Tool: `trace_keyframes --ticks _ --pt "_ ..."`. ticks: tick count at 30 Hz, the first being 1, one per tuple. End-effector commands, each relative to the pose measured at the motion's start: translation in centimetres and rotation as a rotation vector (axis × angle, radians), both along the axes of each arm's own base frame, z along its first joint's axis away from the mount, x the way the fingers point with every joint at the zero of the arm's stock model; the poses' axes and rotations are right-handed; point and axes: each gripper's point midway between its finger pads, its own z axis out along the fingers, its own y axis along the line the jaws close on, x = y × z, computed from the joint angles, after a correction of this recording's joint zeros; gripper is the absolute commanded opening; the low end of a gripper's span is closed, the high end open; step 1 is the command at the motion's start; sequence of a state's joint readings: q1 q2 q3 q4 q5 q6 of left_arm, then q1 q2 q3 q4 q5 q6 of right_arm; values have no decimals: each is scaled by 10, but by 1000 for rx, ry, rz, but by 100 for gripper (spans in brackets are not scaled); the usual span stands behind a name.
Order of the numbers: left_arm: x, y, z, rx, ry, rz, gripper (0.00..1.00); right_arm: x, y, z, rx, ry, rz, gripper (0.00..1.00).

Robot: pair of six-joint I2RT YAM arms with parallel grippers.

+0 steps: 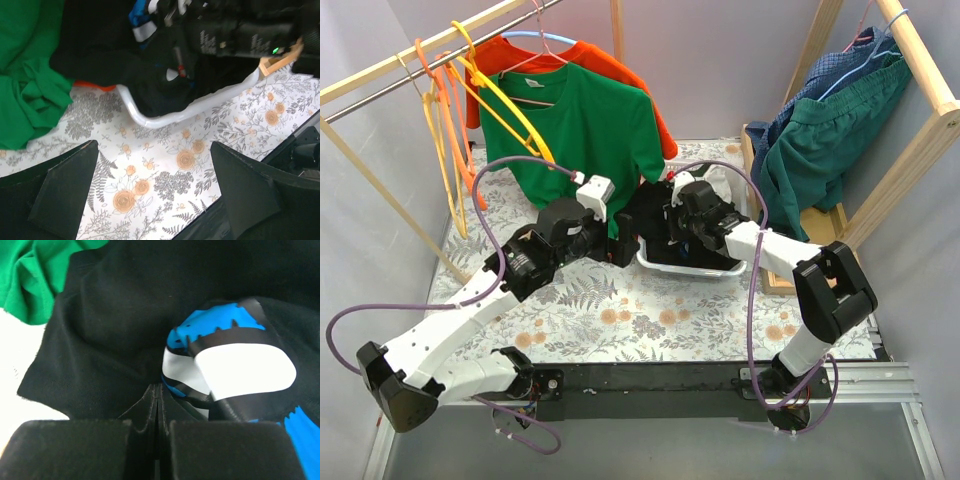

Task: Remove the t-shirt from the hanger
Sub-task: Pick up the hanger from the clothesline.

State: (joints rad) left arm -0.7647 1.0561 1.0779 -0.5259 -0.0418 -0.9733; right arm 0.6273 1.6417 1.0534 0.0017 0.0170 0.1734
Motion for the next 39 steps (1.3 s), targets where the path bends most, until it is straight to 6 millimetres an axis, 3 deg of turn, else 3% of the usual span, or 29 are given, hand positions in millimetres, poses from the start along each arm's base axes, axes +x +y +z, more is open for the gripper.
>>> trace_keyframes --ticks 1,2,3,4,7,9,10,12,14,15,16,17,18,19,20,22,25,26,29,31,32,33,35,36,37,39 --pt "20 -8 48 2 -144 71 95 -10 -39 -55 -112 102 -133 1" --pt "26 -10 54 2 -161 97 95 -15 -53 -69 -129 131 -162 1" --pt "33 -11 75 -22 -195 123 95 -16 -60 -74 -139 142 -186 1" --pt "50 -10 71 12 -200 197 95 -19 -65 -81 -144 163 -210 1" --pt "79 -6 112 -44 -281 358 95 -25 -78 -98 -183 205 -247 1" --pt "99 -14 119 -70 -302 432 95 -28 -78 -103 -185 222 -247 1" --pt "107 -10 138 -100 -336 486 95 -29 -78 -102 -183 225 -246 1" --pt "126 -17 142 -112 -363 555 95 -29 -75 -97 -163 221 -242 1" --pt "139 -11 162 -145 -412 651 95 -27 -71 -78 -125 193 -234 1" --pt "148 -17 156 -123 -415 668 95 -27 -68 -70 -107 181 -224 1" --pt "153 -17 160 -117 -432 684 95 -23 -64 -49 -75 142 -218 4" --pt "156 -16 177 -150 -454 713 95 -23 -64 -38 -64 130 -213 17" --pt "163 -24 171 -134 -450 710 95 -23 -63 -27 -56 110 -201 23" --pt "165 -25 175 -133 -455 711 95 -18 -60 0 -22 58 -196 31" --pt "166 -26 185 -155 -462 715 95 -16 -59 14 -8 35 -187 44" --pt "169 -30 183 -141 -457 710 95 -18 -60 47 13 -28 -163 53" --pt "166 -24 181 -137 -453 728 95 -17 -61 96 54 -132 -140 63" --pt "165 -23 174 -125 -446 730 95 -17 -59 113 76 -162 -125 64" --pt "157 -13 178 -150 -446 746 95 -20 -54 154 115 -233 -72 65" --pt "153 -12 166 -136 -427 728 95 -22 -53 171 125 -261 -51 65" --pt "146 -6 171 -152 -428 719 95 -22 -51 181 131 -280 -38 64" --pt "144 -7 153 -121 -407 701 95 -20 -50 201 148 -320 -34 64" --pt "133 -4 143 -99 -384 654 95 -17 -49 228 146 -403 -3 63" --pt "128 -2 134 -82 -370 639 96 -17 -44 253 167 -465 38 63" --pt "124 -3 108 -25 -337 603 96 -15 -41 266 163 -507 67 64" --pt "115 2 95 -4 -317 587 96 -5 -32 281 118 -574 135 65"
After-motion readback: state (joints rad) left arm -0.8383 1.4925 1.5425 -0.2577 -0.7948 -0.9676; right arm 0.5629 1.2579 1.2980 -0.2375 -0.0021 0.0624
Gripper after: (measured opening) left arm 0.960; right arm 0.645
